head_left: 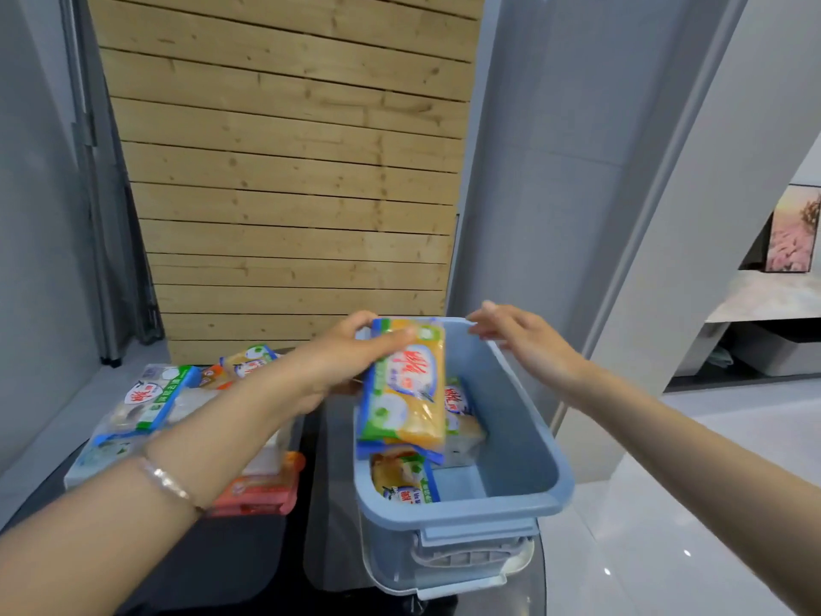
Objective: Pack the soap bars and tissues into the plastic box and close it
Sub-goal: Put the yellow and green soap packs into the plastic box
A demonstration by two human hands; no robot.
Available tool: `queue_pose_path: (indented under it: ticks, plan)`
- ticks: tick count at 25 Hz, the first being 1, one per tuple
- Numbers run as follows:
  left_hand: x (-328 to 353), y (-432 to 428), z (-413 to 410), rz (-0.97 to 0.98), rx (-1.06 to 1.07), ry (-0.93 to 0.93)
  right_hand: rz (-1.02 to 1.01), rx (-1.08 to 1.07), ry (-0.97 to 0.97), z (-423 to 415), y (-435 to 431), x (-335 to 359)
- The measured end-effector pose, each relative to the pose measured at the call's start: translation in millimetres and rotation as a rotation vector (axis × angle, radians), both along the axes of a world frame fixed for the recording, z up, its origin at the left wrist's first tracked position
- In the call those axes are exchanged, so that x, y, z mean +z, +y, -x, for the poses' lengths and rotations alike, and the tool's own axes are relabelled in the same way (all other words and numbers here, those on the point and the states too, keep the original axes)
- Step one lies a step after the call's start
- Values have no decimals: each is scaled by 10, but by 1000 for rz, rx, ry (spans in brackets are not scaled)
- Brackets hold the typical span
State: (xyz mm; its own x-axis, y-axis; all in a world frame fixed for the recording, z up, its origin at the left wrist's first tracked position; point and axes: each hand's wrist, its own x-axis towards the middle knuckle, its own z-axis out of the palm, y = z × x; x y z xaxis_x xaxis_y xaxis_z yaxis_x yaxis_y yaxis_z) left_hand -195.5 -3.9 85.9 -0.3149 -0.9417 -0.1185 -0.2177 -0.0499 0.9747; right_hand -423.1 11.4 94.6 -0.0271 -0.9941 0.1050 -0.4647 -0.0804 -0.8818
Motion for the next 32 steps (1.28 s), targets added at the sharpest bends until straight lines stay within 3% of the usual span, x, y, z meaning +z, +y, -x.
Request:
queue_pose_path:
  ticks: [4, 11, 14, 17, 21, 24, 28, 30, 32]
  plan:
    - [-161, -134, 536, -62, -245, -329, 254, -168, -100, 148, -66, -275]
    - [-528, -423, 915, -394, -560, -549, 111, -30, -130, 71, -199, -530]
    - [-659, -464, 930, -369, -651, -559, 78, -25, -141, 121, -236, -583]
    - [-729, -421, 894, -195, -697, -658, 85, -26, -125, 122, -248, -590]
    - [-602, -476, 808, -276, -768, -573, 77, -18, -86, 123, -258, -593]
    - [-581, -503, 820, -392, -702, -438, 79, -20, -90, 115, -261, -591]
    - [-601, -492, 829, -450, -639, -389, 77, -25, -99, 117, -265, -591]
    - [-609, -447, 805, -339, -686, -483, 84, -30, -104, 115, -263, -591]
    - [-629, -364, 781, -95, -791, -690, 79, -31, -98, 112, -253, -594]
